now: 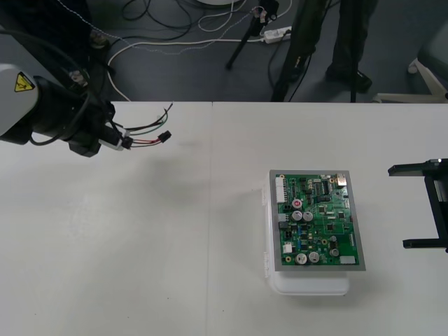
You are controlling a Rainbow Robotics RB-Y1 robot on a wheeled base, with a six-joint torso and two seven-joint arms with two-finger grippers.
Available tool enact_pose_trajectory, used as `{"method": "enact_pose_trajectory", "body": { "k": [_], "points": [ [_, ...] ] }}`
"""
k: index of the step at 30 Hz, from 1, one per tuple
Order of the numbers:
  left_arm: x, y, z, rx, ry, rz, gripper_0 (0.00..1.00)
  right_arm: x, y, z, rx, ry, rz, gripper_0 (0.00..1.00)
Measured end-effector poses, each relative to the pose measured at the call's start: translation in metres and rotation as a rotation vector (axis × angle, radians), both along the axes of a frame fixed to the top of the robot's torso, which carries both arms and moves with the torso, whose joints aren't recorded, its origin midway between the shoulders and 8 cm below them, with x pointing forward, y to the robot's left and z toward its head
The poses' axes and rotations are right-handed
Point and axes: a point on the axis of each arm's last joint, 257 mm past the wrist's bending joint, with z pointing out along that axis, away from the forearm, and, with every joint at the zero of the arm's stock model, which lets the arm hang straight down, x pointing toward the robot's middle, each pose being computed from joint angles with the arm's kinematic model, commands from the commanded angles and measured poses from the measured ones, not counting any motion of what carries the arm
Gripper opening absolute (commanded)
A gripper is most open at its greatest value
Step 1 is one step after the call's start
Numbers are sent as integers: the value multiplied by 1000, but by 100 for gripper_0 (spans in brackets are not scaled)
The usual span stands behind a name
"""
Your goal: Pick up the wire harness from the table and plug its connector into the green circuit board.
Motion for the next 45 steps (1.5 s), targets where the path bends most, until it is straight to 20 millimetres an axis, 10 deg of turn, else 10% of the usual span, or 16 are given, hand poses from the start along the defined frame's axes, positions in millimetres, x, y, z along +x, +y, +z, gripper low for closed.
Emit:
{"method": "enact_pose_trajectory", "body": {
  "k": [25, 45],
  "points": [
    [-102, -37, 47, -253, 107, -37, 0, 0, 0, 0, 0, 3, 0, 100],
    [-162, -166, 78, -594, 200, -41, 0, 0, 0, 0, 0, 4, 0, 100]
  ]
}}
